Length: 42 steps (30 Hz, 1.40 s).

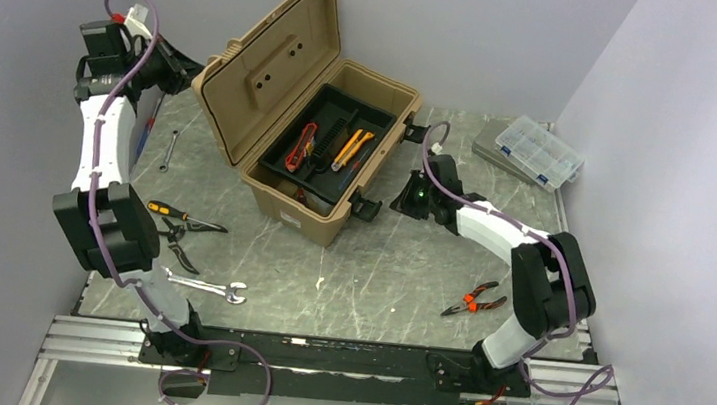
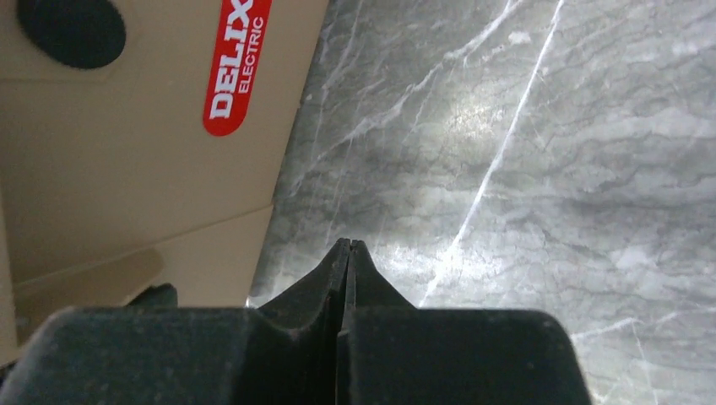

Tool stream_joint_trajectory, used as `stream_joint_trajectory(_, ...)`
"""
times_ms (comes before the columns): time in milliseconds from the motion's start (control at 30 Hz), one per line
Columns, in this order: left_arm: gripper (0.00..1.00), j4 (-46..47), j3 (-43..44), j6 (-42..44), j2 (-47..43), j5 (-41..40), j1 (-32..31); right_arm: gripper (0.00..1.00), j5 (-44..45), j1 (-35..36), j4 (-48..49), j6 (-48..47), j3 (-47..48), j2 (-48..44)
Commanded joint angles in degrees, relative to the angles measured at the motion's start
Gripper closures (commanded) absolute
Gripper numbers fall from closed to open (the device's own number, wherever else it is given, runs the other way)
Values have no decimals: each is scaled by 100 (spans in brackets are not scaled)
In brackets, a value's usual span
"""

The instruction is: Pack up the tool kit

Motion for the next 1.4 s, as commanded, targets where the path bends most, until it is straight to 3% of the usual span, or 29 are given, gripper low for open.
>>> stream_joint_trajectory(0, 100, 296, 97, 75, -81, 397, -384, 100, -70, -13, 445, 38, 472, 347)
stream_joint_trajectory(200, 100, 25, -150, 639, -680, -4, -932, 100, -630, -17, 843, 110, 889, 924)
stream_joint_trajectory(367, 100, -1120, 81, 1735, -1104, -656, -1503, 100, -1077, -17, 1208, 260, 926, 1092)
stream_joint_trajectory(633, 100, -1987, -64, 2644, -1253, -1132, -2498, 100, -1832, 43, 1753, 471, 956, 1212)
stream_joint_trajectory(833, 100, -2397, -252, 2911, -1216, -1203, -2550, 100, -2132, 166, 2239, 430, 841, 942)
stream_joint_trajectory(1133, 100, -2551, 149, 3053, -1339, -2092, -2568, 100, -1544, 65, 1711, 338, 378, 556)
stream_joint_trajectory(1167, 93, -2512, 165, 3051, -1342, -2089, -2572, 100, -1543, 41, 1700, 356, 302, 533)
stream_joint_trajectory(1233, 61, -2393, 106, 3030, -1364, -2115, -2589, 100, -1592, -18, 1745, 379, 117, 482)
stream_joint_trajectory(1367, 15, -2079, -316, 3002, -1486, -2262, -2624, 100, -1894, -212, 2302, 474, -460, 305)
